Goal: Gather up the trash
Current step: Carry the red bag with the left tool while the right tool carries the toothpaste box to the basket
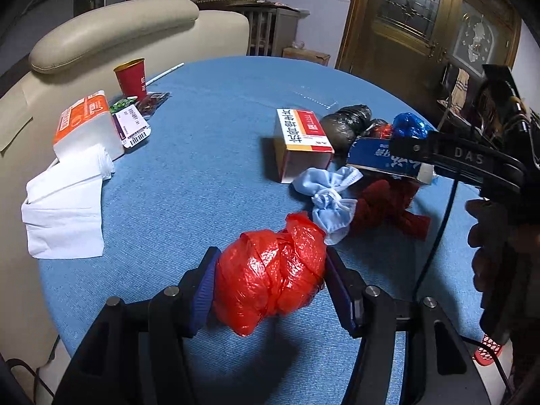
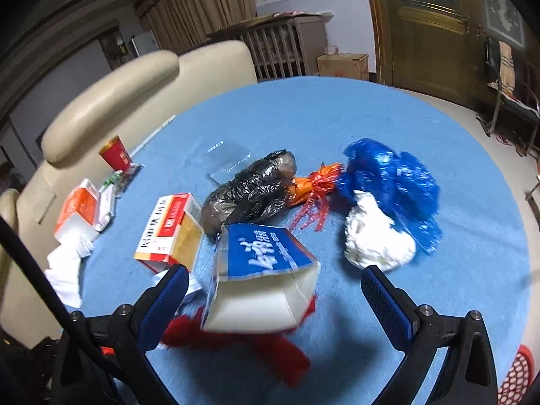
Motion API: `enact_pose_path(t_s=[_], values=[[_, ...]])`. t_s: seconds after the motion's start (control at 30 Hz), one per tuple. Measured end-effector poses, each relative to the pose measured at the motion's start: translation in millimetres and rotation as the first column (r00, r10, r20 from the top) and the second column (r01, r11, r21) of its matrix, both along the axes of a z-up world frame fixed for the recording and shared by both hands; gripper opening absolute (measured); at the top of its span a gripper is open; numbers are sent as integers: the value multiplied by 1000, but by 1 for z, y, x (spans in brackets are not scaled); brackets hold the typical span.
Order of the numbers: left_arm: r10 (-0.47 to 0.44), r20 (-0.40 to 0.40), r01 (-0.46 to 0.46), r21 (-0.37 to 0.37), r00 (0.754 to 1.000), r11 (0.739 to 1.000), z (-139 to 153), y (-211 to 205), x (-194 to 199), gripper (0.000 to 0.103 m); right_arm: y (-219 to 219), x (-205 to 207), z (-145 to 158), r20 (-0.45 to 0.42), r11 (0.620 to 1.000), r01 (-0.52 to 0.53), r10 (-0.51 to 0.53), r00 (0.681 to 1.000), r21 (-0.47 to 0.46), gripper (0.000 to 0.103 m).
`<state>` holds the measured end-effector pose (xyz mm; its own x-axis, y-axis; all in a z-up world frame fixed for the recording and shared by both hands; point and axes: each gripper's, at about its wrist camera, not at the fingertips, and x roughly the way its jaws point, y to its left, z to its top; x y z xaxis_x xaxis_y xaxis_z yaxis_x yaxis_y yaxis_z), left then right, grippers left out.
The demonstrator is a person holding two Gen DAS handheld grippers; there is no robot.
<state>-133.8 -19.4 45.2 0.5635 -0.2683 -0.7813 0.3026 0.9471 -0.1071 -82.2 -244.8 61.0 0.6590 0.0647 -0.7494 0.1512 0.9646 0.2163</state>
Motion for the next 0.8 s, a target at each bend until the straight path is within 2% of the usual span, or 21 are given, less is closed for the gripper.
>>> enact_pose_path(t_s=[0.07, 0.1, 0.13, 0.37, 0.6, 0.8], values=[[7, 0, -7, 5, 1000, 1000, 1, 1, 1, 63, 3, 3, -3, 10, 1000, -21, 21, 1000, 16, 98], [10, 3, -10, 8, 1000, 1000, 2, 2, 0, 63, 4, 3, -3, 9, 1000, -17, 17, 1000, 13, 75], [14, 7, -14, 14, 1000, 1000, 3, 2, 0, 63, 5, 3, -4, -2, 1000, -23, 23, 1000, 18, 64], [33, 19, -34, 45, 999, 998, 14, -4, -10, 63, 7, -35, 21, 76, 1000, -20, 21, 997, -10, 63], [8, 48, -11, 65, 999, 998, 32, -23, -34, 63, -15, -107, 53, 168, 998, 61, -61, 984, 4, 63], [-33, 81, 27, 68, 996, 997, 48, -46, -54, 63, -35, -163, 65, 208, 993, 122, -121, 971, 8, 63]])
